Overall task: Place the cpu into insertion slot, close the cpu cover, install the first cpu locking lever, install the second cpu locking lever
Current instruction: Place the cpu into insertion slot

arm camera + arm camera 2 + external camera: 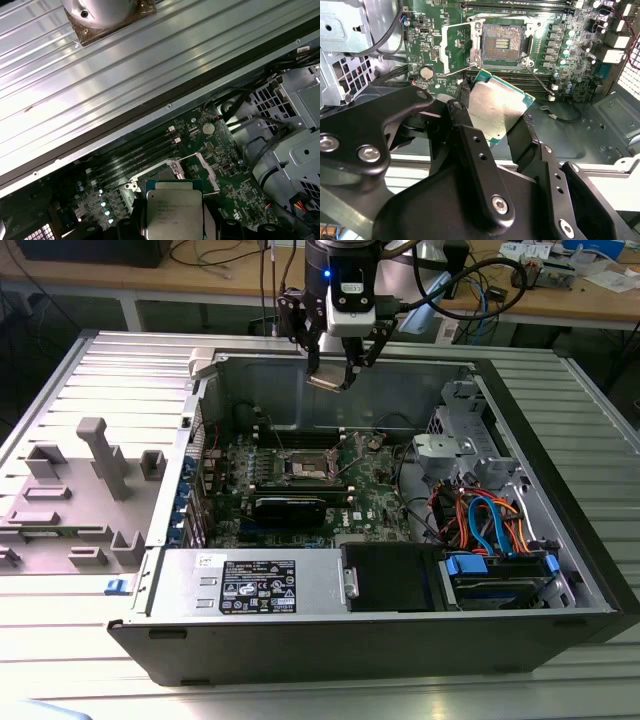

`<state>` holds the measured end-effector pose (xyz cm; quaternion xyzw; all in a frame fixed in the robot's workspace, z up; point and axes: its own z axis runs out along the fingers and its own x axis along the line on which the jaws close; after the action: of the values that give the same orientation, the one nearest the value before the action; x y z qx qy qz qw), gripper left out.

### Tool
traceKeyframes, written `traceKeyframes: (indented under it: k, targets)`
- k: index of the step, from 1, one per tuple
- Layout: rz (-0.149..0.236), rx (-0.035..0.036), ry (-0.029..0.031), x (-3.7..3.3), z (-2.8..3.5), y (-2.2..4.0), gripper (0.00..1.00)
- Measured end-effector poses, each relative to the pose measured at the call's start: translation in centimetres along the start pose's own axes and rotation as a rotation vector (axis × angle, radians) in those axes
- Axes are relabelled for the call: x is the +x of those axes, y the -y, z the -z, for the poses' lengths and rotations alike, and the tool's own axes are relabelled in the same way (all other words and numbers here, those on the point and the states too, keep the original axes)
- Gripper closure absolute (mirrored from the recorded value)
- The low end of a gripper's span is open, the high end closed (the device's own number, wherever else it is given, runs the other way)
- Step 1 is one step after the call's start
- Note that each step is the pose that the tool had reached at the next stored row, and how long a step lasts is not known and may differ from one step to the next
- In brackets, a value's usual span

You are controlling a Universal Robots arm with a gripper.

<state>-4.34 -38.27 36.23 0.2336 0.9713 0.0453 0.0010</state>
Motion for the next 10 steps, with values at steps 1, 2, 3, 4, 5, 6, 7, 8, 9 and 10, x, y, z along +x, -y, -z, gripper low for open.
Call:
traceKeyframes:
  k: [1,2,3,4,5,6,7,8,9,10]
  targets:
    - [-0.003,-0.0001,0.0002,0.0,0.0,0.0,0.45]
    - [-0.005,-0.0001,0.0005,0.0,0.0,0.0,0.45]
    - [-0.008,-0.0002,0.0007,0.0,0.0,0.0,0.45]
    - [-0.011,-0.0003,0.001,0.0,0.0,0.0,0.45]
    - [-0.015,-0.0003,0.0013,0.0,0.0,0.0,0.45]
    - [-0.019,-0.0005,0.0016,0.0,-0.01,0.0,0.45]
    - [-0.024,-0.0006,0.0021,0.0,-0.01,0.0,0.45]
    - [-0.028,-0.0006,0.0025,0.0,-0.01,0.0,0.45]
    - [-0.033,-0.0007,0.0028,0.0,-0.01,0.0,0.45]
    - [-0.035,-0.0007,0.0031,0.0,-0.01,0.0,0.45]
